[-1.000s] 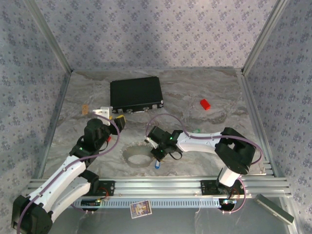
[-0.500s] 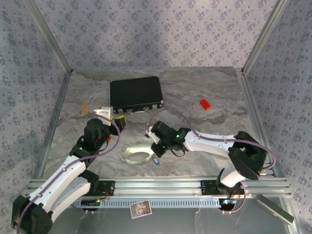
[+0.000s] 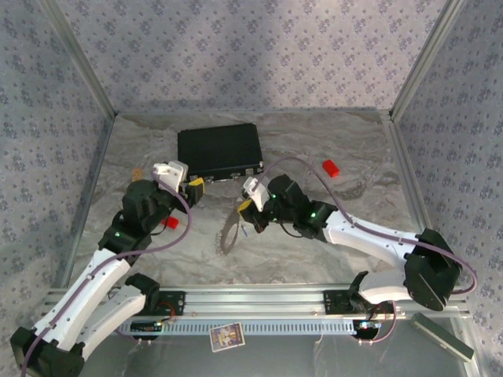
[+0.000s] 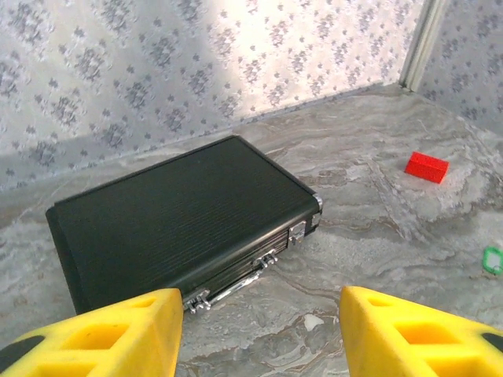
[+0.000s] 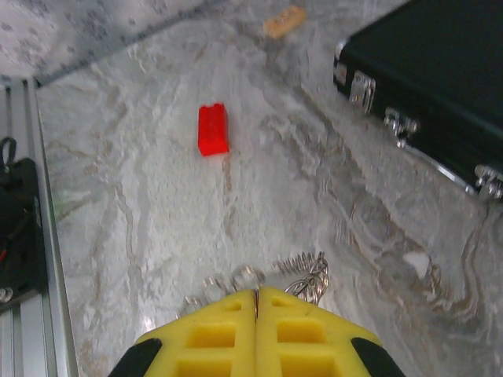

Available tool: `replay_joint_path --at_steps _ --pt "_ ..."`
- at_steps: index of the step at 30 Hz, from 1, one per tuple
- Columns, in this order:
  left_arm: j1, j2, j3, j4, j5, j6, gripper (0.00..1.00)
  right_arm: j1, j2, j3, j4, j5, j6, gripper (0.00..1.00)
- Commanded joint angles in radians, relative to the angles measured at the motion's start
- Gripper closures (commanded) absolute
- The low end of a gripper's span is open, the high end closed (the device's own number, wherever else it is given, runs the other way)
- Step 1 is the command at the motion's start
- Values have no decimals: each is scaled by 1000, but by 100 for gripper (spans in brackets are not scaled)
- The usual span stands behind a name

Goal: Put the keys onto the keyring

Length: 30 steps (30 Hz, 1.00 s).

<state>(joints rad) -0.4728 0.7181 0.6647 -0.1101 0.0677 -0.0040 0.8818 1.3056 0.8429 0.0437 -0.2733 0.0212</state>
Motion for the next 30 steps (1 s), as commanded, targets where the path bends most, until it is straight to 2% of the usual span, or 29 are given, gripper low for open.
replay_joint_path --at_steps 1,6,12,16,22,26,30 --pt "-1 -13 46 -81 82 124 47 -24 -35 -21 120 -101 -48 100" --pt "-1 4 73 -149 177 198 58 -45 -54 -39 184 -161 -56 100" --pt "-1 37 50 -177 358 239 75 -47 -63 -40 195 -224 -77 100" --pt "-1 53 -2 -107 478 201 79 -49 -69 -42 199 -252 -97 100" --pt "-1 58 -53 -19 656 134 79 -49 -77 -37 203 -274 -112 100" --pt "-3 57 -66 -17 734 108 79 -48 -87 -36 219 -286 -108 100" --pt "-17 58 -75 7 768 94 78 -47 -100 -31 228 -306 -109 100"
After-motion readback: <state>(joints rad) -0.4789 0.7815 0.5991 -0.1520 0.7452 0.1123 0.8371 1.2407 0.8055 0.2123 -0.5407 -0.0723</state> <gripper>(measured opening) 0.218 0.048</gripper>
